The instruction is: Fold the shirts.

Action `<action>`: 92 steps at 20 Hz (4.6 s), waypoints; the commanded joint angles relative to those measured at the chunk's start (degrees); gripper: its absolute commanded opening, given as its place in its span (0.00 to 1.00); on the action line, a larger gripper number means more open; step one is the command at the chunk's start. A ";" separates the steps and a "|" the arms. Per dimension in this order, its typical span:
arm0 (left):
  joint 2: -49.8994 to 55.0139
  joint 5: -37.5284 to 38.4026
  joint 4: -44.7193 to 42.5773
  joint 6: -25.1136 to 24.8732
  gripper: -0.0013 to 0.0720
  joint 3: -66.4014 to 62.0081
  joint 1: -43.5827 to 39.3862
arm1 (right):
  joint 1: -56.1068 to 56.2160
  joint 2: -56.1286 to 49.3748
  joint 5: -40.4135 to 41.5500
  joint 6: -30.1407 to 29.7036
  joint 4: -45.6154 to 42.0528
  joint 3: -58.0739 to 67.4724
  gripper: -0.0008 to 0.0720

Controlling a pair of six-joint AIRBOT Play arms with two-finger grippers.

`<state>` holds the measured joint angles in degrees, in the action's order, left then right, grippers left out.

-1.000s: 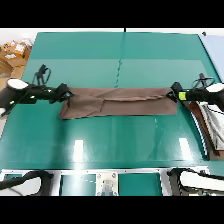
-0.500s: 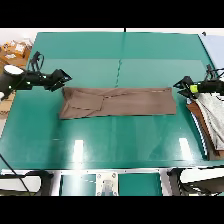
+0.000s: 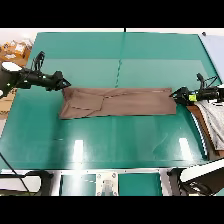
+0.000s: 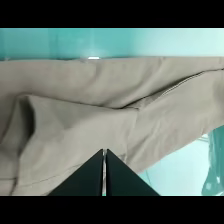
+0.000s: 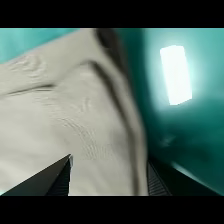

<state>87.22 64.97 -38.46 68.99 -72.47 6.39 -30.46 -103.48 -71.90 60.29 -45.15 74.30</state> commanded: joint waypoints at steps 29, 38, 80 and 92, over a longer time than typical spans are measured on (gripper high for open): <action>30.82 11.06 -14.43 15.06 0.05 -41.11 -34.16 | 11.41 26.05 -22.25 17.27 7.48 15.61 0.03; 19.65 25.59 -42.84 23.98 0.06 -46.77 -17.33 | 35.34 23.96 -4.17 23.58 11.26 15.30 0.03; 19.43 29.75 -52.85 19.56 0.06 -46.75 -12.94 | 39.67 1.20 12.55 8.94 24.15 6.36 0.03; 19.43 30.03 -52.63 19.52 0.06 -46.75 -12.94 | -5.77 21.29 3.85 22.82 13.33 18.29 0.03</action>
<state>106.69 95.02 -91.11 88.55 -119.20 -6.55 -24.43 -85.56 -64.93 80.49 -29.74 91.83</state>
